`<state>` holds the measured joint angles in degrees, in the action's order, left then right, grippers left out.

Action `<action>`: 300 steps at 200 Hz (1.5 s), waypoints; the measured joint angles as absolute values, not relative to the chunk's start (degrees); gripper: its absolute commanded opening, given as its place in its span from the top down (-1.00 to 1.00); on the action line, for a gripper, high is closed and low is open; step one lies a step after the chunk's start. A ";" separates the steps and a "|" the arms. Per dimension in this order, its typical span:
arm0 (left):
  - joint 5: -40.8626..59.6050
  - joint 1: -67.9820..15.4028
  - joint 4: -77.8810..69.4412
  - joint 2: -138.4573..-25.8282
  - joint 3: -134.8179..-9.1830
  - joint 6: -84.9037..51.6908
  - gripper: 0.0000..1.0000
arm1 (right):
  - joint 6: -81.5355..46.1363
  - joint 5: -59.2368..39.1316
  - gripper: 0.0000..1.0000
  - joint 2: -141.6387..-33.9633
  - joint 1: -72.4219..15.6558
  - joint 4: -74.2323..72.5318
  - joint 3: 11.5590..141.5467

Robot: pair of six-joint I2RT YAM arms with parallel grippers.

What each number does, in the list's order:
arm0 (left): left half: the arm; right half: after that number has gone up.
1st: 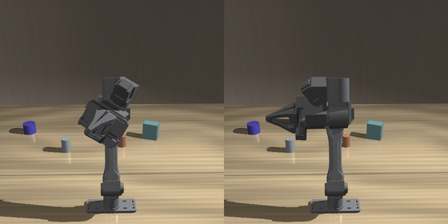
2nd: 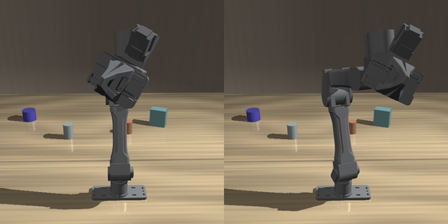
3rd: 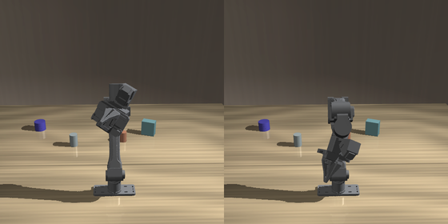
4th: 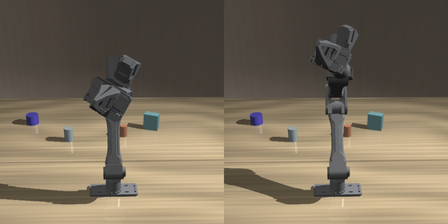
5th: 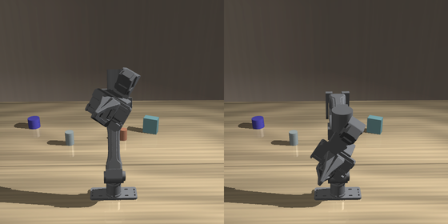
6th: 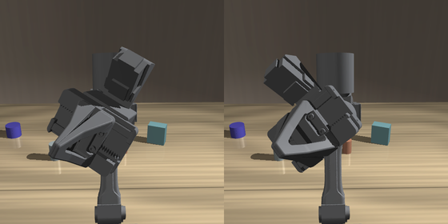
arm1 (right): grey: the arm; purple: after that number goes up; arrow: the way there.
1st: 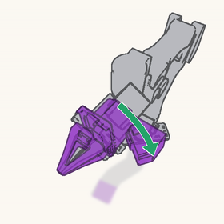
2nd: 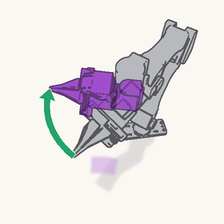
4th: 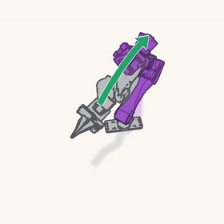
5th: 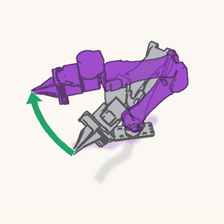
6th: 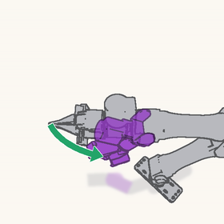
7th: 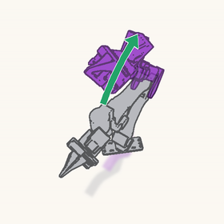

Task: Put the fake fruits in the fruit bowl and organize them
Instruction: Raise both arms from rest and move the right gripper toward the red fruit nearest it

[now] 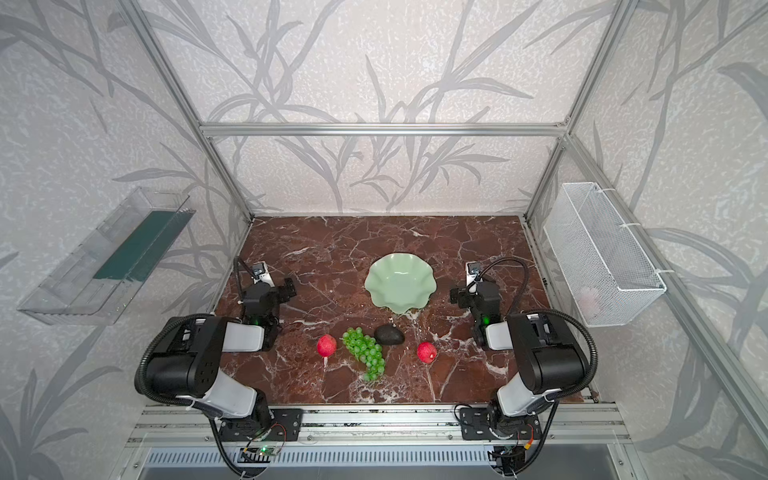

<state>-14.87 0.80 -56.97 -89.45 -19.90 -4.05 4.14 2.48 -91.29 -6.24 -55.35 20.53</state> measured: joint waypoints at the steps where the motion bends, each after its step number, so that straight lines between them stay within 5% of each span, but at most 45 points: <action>1: -14.87 0.80 -56.97 -89.45 -19.90 -4.05 -0.98 | 4.16 2.48 -0.98 -91.29 -6.24 -55.35 20.53; 188: -14.87 0.80 -56.99 -89.45 -19.90 -4.05 -0.98 | 4.14 2.50 -0.98 -91.29 -6.24 -55.35 20.53; 229: -16.51 0.89 -61.14 -88.44 -16.12 -4.69 -0.94 | 3.05 8.80 -0.98 -85.01 -7.49 -52.23 18.26; 257: -20.08 0.47 -53.04 -77.34 -14.61 -5.98 -0.98 | -3.68 12.60 -0.99 -70.00 -10.35 -28.88 27.64; 300: -20.25 0.47 -37.41 -51.29 -21.32 -18.02 -0.98 | -16.51 3.62 -0.90 -57.47 -8.21 -21.15 29.10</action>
